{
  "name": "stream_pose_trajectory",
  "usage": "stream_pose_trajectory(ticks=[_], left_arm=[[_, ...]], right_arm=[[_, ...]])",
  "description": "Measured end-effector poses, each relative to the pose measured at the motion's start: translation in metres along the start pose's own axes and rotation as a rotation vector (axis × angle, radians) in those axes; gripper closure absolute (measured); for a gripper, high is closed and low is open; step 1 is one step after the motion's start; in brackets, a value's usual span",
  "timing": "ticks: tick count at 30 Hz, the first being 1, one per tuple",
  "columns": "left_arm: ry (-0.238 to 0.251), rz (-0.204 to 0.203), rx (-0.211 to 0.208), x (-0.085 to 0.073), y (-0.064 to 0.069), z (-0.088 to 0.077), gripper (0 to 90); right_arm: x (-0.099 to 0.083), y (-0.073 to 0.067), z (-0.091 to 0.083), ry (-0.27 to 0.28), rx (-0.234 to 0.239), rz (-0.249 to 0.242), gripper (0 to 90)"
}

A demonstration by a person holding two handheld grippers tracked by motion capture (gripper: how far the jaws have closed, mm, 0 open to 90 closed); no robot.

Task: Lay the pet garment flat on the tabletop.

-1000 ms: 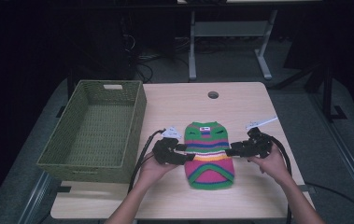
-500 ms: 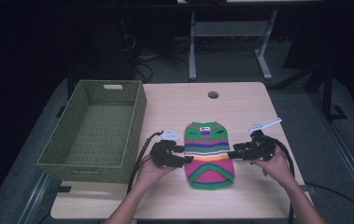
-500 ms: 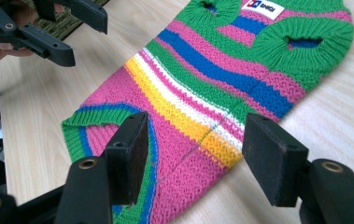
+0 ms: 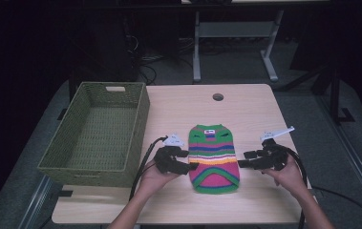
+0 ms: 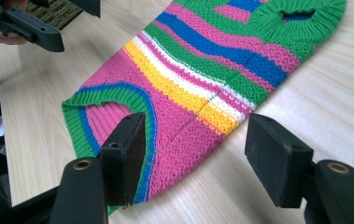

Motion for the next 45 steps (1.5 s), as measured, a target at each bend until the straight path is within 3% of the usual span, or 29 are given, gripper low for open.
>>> stream_pose_trajectory(ticks=[2, 8, 15, 29, 32, 43, 45], left_arm=[[-0.003, 0.013, 0.012, -0.001, 0.000, 0.000, 33.5], [0.009, -0.023, 0.004, -0.004, 0.002, -0.003, 30.2], [0.014, -0.029, -0.002, -0.009, 0.006, -0.008, 29.1], [0.007, 0.006, 0.013, -0.021, 0.012, -0.016, 27.0], [0.011, 0.005, 0.018, -0.024, 0.014, -0.018, 26.8], [0.015, 0.004, 0.019, -0.034, 0.017, -0.021, 26.2], [0.022, -0.015, 0.010, -0.036, 0.019, -0.023, 26.1]], right_arm=[[-0.002, 0.000, -0.001, -0.002, 0.000, 0.008, 37.3], [-0.005, -0.002, -0.006, 0.007, -0.004, 0.011, 36.6], [-0.016, -0.001, -0.010, 0.017, -0.013, 0.021, 35.3], [-0.031, -0.006, -0.018, 0.015, -0.034, 0.012, 34.5], [-0.037, -0.007, -0.022, 0.024, -0.070, -0.007, 34.5], [-0.049, -0.009, -0.031, 0.052, -0.075, -0.003, 34.4], [-0.052, -0.008, -0.037, 0.074, -0.078, 0.000, 34.4]])
Point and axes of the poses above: each handheld gripper's, and its own axes: z roughly forward along the jaws, x roughly out of its top, y roughly to its right, the point moved 5 cm from there along z, roughly forward along the jaws, and after that the axes turned 7 degrees about x, right-handed, at the moved point
